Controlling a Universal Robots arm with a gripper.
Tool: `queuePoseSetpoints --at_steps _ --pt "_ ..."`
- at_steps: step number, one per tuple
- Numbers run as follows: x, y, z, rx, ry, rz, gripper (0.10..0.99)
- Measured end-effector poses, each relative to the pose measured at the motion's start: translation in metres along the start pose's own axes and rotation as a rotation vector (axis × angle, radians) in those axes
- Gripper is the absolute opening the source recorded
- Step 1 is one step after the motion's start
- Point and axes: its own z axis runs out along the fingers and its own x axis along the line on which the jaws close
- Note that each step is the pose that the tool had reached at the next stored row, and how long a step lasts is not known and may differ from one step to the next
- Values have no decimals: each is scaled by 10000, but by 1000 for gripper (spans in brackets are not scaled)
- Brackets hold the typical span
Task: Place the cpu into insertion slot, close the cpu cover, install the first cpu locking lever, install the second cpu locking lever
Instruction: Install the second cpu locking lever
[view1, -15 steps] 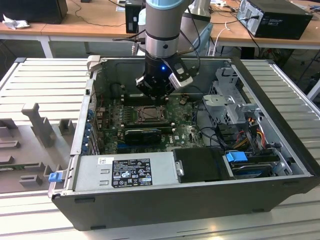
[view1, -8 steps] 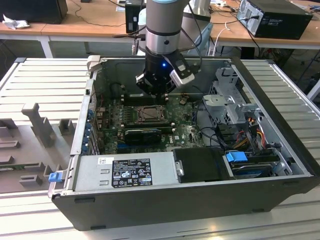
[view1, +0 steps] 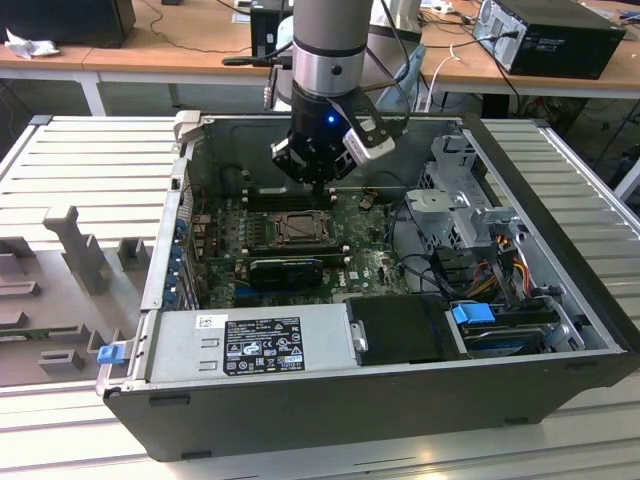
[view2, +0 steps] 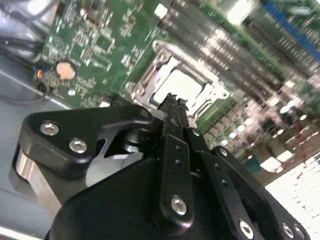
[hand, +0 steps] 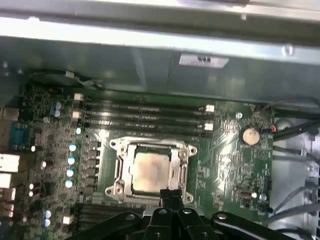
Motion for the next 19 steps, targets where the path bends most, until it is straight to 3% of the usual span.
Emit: queuePoseSetpoints --at_steps 5,9,10,12,13,14,15,19 --pt "20 -194 -1 -4 -1 -1 106" --pt "25 -236 7 -34 -4 0 106" --pt "25 -244 11 -102 -8 2 106" --pt "24 -258 11 -660 -34 10 106" --pt "23 -265 11 -834 -45 12 106" --pt "24 -275 13 -1110 -63 14 106" --pt "26 -294 20 -1180 -69 16 106" --pt "31 -366 24 -1203 -70 15 106"
